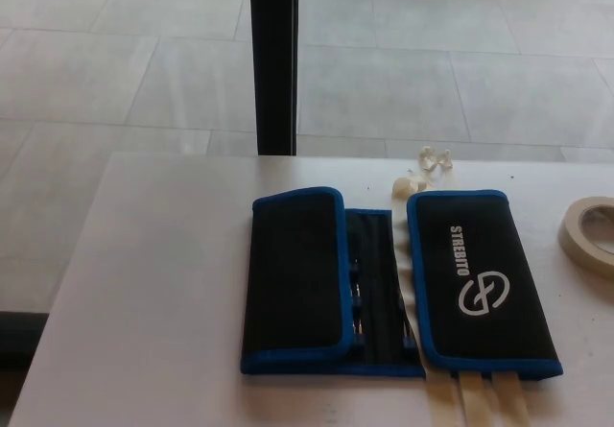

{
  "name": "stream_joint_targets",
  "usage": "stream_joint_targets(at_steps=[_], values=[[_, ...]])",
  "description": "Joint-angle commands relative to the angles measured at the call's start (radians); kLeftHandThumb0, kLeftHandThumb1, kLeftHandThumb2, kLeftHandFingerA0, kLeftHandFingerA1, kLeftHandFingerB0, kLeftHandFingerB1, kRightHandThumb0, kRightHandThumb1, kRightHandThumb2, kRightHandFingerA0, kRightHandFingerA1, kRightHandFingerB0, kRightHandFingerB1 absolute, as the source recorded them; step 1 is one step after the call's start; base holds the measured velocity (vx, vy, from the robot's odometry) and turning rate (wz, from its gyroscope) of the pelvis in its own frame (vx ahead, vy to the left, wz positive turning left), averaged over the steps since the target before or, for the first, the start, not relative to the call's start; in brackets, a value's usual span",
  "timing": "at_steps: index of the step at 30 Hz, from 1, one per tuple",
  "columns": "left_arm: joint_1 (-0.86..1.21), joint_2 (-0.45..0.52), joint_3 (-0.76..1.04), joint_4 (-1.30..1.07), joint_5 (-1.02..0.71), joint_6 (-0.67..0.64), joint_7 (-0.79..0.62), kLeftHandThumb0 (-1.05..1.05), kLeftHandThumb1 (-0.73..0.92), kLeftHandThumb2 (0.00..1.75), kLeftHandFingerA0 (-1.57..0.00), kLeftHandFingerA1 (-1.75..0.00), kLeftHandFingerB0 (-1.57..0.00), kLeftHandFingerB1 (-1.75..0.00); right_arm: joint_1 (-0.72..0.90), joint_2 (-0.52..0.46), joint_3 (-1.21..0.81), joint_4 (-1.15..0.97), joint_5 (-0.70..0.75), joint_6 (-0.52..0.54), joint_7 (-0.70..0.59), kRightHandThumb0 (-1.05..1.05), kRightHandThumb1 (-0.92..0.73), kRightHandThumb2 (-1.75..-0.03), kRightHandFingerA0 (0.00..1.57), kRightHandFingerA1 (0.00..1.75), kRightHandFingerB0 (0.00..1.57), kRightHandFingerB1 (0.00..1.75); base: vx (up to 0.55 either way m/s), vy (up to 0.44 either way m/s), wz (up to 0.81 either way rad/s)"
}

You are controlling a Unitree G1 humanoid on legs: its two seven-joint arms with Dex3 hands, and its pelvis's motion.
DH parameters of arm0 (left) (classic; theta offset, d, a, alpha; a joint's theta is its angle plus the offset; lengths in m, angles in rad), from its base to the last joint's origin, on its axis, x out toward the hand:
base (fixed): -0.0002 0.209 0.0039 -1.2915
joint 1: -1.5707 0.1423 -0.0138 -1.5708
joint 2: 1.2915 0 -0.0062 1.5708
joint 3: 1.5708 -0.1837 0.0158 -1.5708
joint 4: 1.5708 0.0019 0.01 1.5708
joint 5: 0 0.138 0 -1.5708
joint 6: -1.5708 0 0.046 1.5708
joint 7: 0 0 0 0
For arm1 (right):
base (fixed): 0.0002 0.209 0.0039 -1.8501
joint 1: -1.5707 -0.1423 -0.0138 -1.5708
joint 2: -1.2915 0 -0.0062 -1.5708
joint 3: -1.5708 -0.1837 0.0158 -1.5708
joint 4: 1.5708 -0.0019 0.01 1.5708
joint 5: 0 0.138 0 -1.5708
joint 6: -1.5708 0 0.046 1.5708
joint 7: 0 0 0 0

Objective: The robot uses its right hand to lift an edge of the toolkit kept in middle of the desk and make one fold in it

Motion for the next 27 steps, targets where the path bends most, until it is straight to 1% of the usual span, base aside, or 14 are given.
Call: stream_joint_targets(at_steps=[1,6,7,9,11,14,16,19,20,22,23,24,25,27], values=[[0.025,0.001,0.026,0.01,-0.019,-0.008,-0.01,-0.73,0.88,0.66,-0.52,-0.68,-0.38,-0.51,0.07,-0.078,-0.357,0.485,0.169,-0.538,-0.238,-0.75,-0.91,-0.65,0.53,1.2,0.0,0.91,0.0,0.0,0.0],[0.026,0.003,0.029,0.006,-0.022,-0.002,-0.005,-0.73,0.89,0.66,-0.52,-0.68,-0.4,-0.53,0.084,-0.074,-0.37,0.529,0.163,-0.551,-0.229,-0.73,-0.92,-0.65,0.54,1.25,0.01,0.89,0.0,0.0,0.0],[0.021,0.001,0.043,0.013,-0.035,0.008,0.003,-0.71,0.87,0.66,-0.51,-0.66,-0.41,-0.54,0.084,-0.073,-0.359,0.549,0.149,-0.553,-0.242,-0.73,-0.91,-0.66,0.68,1.26,0.09,0.9,0.0,0.0,0.0],[0.016,-0.008,0.05,0.016,-0.041,0.008,0.009,-0.71,0.86,0.66,-0.52,-0.68,-0.43,-0.55,0.073,-0.08,-0.358,0.562,0.145,-0.56,-0.248,-0.72,-0.91,-0.66,0.66,1.26,0.09,0.89,0.0,0.0,0.0],[0.02,-0.015,0.053,0.016,-0.043,-0.002,0.008,-0.72,0.87,0.65,-0.53,-0.68,-0.41,-0.54,0.065,-0.073,-0.334,0.558,0.115,-0.561,-0.258,-0.72,-0.89,-0.65,0.65,1.34,0.34,1.18,0.0,0.0,0.0],[0.011,-0.019,0.058,0.012,-0.045,-0.001,0.01,-0.72,0.87,0.66,-0.56,-0.73,-0.48,-0.61,0.058,-0.029,-0.253,0.554,0.041,-0.571,-0.249,-0.71,-0.86,-0.63,0.65,1.35,0.12,1.05,0.0,0.0,0.0],[-0.004,-0.02,0.057,0.009,-0.044,0.008,0.008,-0.71,0.86,0.67,-0.52,-0.69,-0.42,-0.54,0.065,0.02,-0.177,0.541,-0.016,-0.55,-0.24,-0.74,-0.81,-0.65,0.77,1.44,0.32,1.04,0.0,0.0,0.0],[-0.03,-0.018,0.059,0.007,-0.043,0.018,0.008,-0.71,0.87,0.65,-0.54,-0.71,-0.5,-0.63,0.061,0.031,-0.147,0.578,-0.011,-0.544,-0.175,-0.75,-0.83,-0.66,0.73,1.29,0.15,0.84,0.0,0.0,0.0],[-0.038,-0.017,0.056,0.01,-0.038,0.02,0.013,-0.71,0.86,0.66,-0.58,-0.73,-0.55,-0.89,0.049,0.032,-0.143,0.587,-0.011,-0.559,-0.187,-0.76,-0.82,-0.65,0.82,1.29,0.12,0.85,0.0,0.0,0.0],[-0.036,-0.023,0.063,0.01,-0.042,0.015,0.01,-0.72,0.86,0.65,-0.56,-0.76,-0.45,-0.72,0.043,0.013,-0.131,0.611,-0.01,-0.572,-0.185,-0.77,-0.83,-0.64,0.8,1.25,0.19,0.86,0.0,0.0,0.0],[-0.034,-0.027,0.068,0.01,-0.045,0.017,0.014,-0.71,0.86,0.65,-0.58,-0.77,-0.49,-0.69,0.042,0.006,-0.124,0.611,-0.009,-0.567,-0.19,-0.78,-0.83,-0.63,0.91,1.21,0.2,0.9,0.0,0.0,0.0],[-0.034,-0.029,0.067,0.012,-0.042,0.018,0.019,-0.73,0.86,0.65,-0.6,-0.75,-0.48,-0.59,0.042,0.005,-0.119,0.61,-0.01,-0.566,-0.194,-0.77,-0.84,-0.63,0.69,1.18,0.3,0.98,0.0,0.0,0.0],[-0.031,-0.031,0.062,0.013,-0.037,0.015,0.018,-0.72,0.87,0.65,-0.59,-0.72,-0.45,-0.54,0.047,0.006,-0.103,0.605,-0.015,-0.559,-0.186,-0.77,-0.86,-0.64,0.65,1.16,0.2,0.9,0.0,0.0,0.0],[-0.022,-0.037,0.064,0.013,-0.038,0.012,0.016,-0.72,0.87,0.65,-0.59,-0.72,-0.45,-0.54,0.053,-0.001,-0.091,0.61,-0.013,-0.562,-0.18,-0.77,-0.86,-0.64,0.65,1.16,0.2,0.9,0.0,0.0,0.0]])
